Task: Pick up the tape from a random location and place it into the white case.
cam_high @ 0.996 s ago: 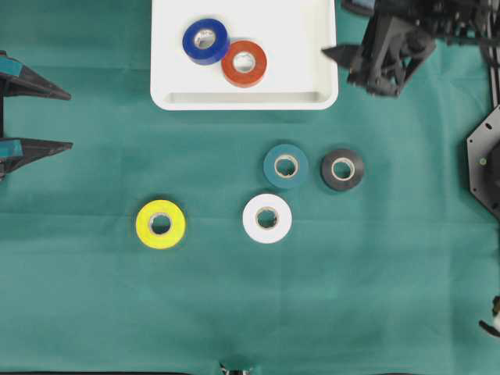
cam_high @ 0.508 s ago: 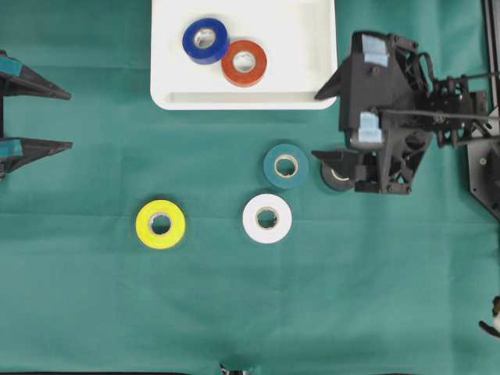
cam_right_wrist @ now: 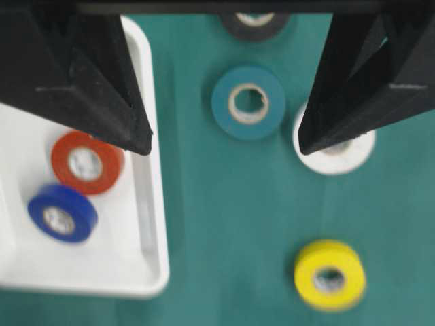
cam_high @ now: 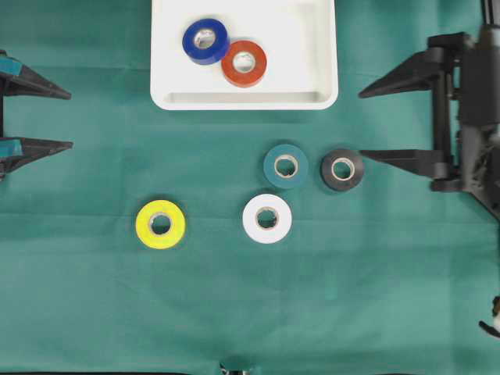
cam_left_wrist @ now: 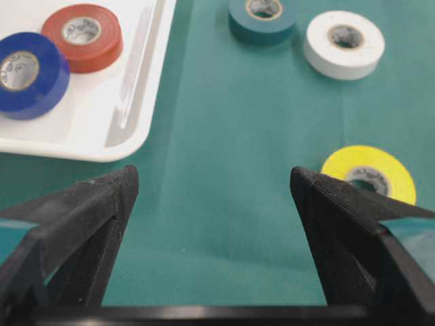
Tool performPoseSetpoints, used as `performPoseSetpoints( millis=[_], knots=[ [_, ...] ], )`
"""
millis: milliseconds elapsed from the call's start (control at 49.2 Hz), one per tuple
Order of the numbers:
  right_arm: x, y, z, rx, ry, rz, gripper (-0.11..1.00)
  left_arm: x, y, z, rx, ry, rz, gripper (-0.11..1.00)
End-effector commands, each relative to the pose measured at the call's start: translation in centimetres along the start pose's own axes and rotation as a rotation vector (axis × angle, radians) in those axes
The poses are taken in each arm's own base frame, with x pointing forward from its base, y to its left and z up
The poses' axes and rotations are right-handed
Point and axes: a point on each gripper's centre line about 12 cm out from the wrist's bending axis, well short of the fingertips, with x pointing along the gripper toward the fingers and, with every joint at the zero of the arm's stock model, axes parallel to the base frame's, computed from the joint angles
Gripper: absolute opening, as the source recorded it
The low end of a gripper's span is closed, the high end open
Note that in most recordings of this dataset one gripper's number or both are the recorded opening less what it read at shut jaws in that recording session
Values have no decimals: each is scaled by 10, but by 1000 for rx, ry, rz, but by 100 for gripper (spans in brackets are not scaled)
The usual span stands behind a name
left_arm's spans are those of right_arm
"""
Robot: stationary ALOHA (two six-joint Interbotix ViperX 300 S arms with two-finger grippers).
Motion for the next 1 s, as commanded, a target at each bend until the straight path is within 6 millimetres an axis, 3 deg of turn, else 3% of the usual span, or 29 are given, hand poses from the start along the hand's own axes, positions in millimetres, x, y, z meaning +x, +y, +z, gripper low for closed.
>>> performPoseSetpoints(
  millis=[0,285,447,691,976],
  knots=[
    [-6,-5,-9,5,-62,9,84,1,0,5,-1,-19,2,98],
    [-21,-43,-67,121,-206,-83,84,0,0,6,-3,-28,1,98],
    [-22,-46,-88,147,-220,-85,84,0,0,7,-1,-31,2,98],
    [-6,-45,-102,153,-170,-74,84,0,0,7,-3,-29,1,98],
    [-3,-44,-103,147,-174,-67,84,0,0,7,-3,-29,1,98]
  ],
)
